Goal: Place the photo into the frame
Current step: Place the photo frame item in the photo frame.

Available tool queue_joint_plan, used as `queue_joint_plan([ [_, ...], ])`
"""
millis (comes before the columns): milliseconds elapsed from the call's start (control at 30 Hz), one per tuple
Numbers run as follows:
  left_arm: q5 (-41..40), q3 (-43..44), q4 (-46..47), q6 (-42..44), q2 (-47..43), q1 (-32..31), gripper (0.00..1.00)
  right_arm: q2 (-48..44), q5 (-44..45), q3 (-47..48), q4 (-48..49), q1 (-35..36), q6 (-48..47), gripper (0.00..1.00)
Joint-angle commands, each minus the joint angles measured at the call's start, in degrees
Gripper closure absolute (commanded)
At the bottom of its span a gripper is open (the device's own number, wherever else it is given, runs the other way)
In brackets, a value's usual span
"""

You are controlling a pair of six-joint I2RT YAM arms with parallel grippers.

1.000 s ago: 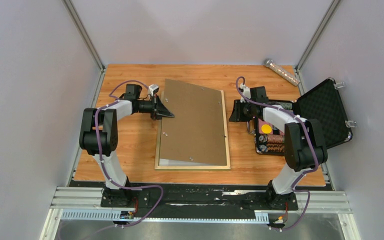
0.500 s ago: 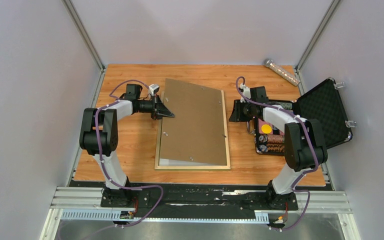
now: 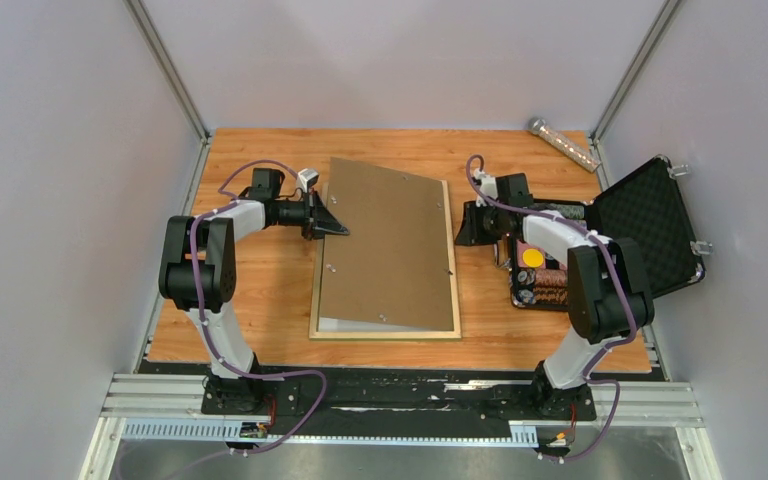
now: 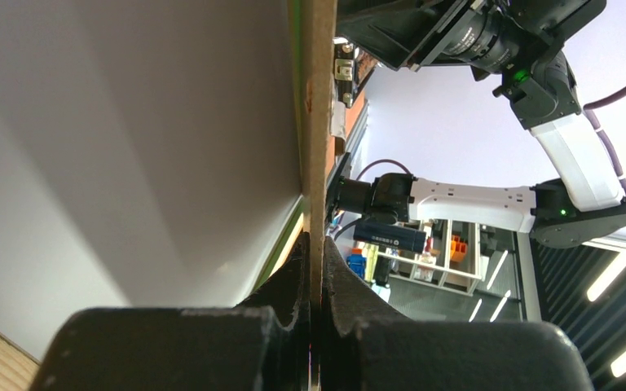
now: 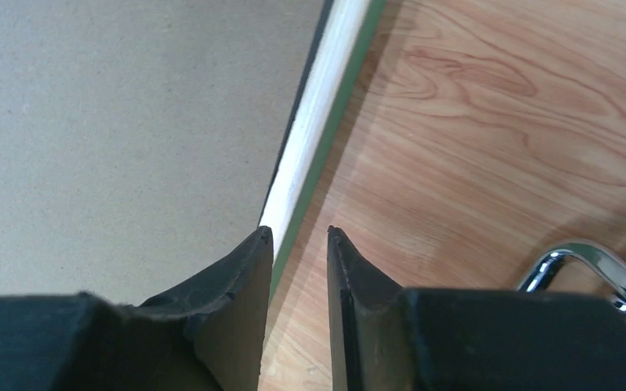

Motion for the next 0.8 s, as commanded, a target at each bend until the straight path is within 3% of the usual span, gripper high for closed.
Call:
queue_joint_plan([
  [0,2.95,0.48,0.45,1.14,-1.57,-0.28,1.0,-2.2,-0.14,-0.59,-1.61,2.0,-3.21,0.72],
  [767,2.67,0.49,0.07,1.64,-1.55,-0.31,1.0,-4.11,2.17,-4.29,-5.79,6.5,-8.25,0.75],
])
